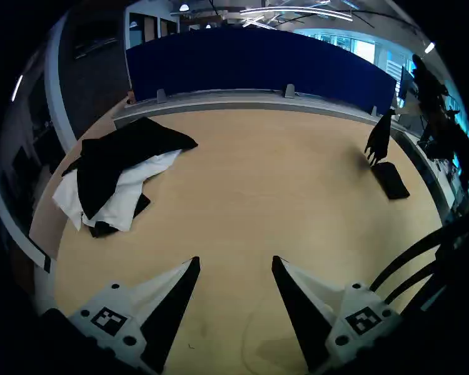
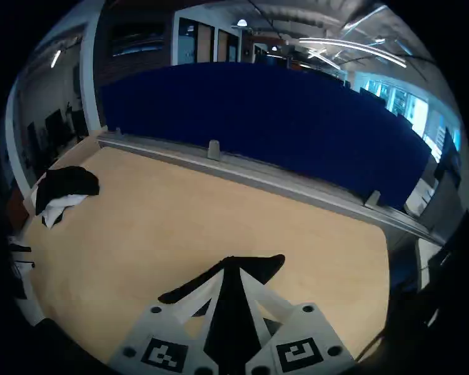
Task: Fold towel
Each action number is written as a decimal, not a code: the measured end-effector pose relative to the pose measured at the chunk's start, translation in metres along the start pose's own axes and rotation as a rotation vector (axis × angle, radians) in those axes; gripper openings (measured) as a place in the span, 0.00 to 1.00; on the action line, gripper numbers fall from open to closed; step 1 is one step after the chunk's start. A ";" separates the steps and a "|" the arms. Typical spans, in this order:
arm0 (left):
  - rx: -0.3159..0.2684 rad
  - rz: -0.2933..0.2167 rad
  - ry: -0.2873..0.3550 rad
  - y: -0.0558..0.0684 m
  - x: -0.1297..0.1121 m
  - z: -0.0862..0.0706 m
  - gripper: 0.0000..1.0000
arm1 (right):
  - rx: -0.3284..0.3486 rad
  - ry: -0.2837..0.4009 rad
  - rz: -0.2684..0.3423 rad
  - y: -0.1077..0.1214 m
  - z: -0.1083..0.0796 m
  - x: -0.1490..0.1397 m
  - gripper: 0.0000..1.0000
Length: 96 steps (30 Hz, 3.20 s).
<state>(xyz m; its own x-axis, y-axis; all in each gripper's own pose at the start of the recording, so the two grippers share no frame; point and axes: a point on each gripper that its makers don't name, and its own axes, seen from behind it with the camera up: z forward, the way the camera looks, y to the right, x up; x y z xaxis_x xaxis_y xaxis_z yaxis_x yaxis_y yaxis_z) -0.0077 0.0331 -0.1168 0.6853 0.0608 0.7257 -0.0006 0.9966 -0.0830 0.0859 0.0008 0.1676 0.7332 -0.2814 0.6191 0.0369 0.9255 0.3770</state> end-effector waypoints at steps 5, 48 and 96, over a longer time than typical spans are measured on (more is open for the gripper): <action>-0.002 0.003 0.000 0.002 0.001 -0.001 0.85 | -0.007 -0.006 0.012 0.004 -0.008 -0.012 0.02; -0.022 0.053 0.002 0.021 0.001 -0.006 0.85 | -0.224 -0.342 0.293 0.054 -0.034 -0.261 0.03; -0.028 0.062 0.021 0.021 0.015 -0.008 0.85 | -0.314 -0.313 0.327 0.055 -0.049 -0.285 1.00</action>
<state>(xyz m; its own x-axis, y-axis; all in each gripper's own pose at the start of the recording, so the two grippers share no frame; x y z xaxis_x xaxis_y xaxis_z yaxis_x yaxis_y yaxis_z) 0.0084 0.0545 -0.1127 0.6997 0.1213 0.7040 -0.0235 0.9889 -0.1470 -0.0875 0.1442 -0.0217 0.5056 0.0155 0.8626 0.0771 0.9950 -0.0631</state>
